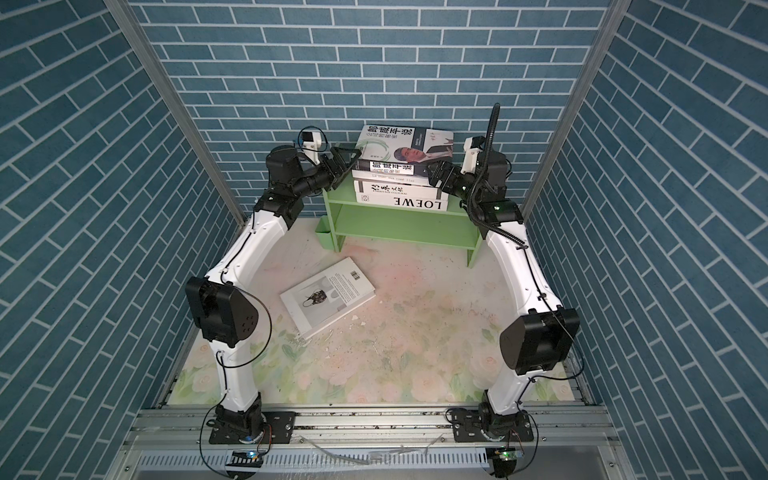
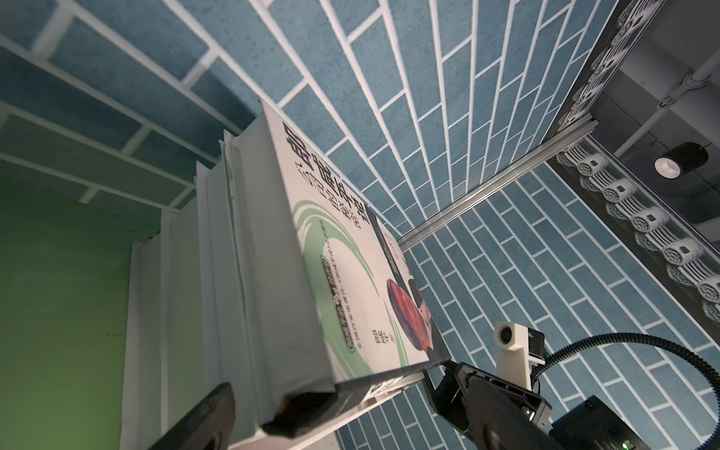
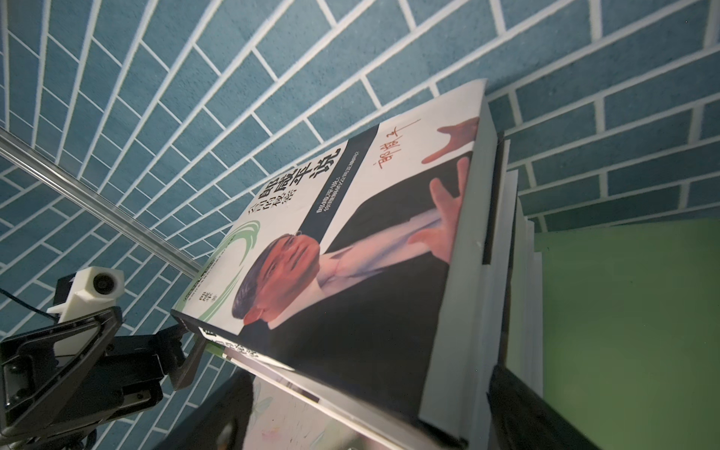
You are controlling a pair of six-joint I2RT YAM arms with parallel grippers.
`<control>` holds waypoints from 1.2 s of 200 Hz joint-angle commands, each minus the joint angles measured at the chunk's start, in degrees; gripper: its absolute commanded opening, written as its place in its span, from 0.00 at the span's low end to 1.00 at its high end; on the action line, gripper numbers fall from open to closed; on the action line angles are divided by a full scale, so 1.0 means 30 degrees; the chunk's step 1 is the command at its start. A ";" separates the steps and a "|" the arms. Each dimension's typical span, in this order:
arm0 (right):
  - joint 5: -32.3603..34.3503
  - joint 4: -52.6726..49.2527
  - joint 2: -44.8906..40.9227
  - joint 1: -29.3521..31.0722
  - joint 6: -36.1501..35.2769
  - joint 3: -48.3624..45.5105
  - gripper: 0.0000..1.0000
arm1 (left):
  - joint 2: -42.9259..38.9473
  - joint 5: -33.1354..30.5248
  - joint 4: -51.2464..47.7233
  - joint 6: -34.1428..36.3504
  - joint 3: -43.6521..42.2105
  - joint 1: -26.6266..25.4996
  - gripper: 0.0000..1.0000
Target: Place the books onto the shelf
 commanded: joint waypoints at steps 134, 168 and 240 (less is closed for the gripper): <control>-0.0922 0.0470 -0.0751 0.0079 -0.0241 -0.0852 0.93 | -0.0628 0.0710 0.0766 0.0236 -0.0711 -0.0427 0.96; -0.0951 0.0622 -0.0955 0.0078 -0.0137 -0.1153 0.92 | -0.0719 0.0717 0.0798 0.0266 -0.0826 -0.0483 0.96; -0.1069 0.0669 -0.1176 0.0108 -0.0064 -0.1243 0.92 | -0.1205 0.0746 0.1047 0.0310 -0.1489 -0.0638 0.96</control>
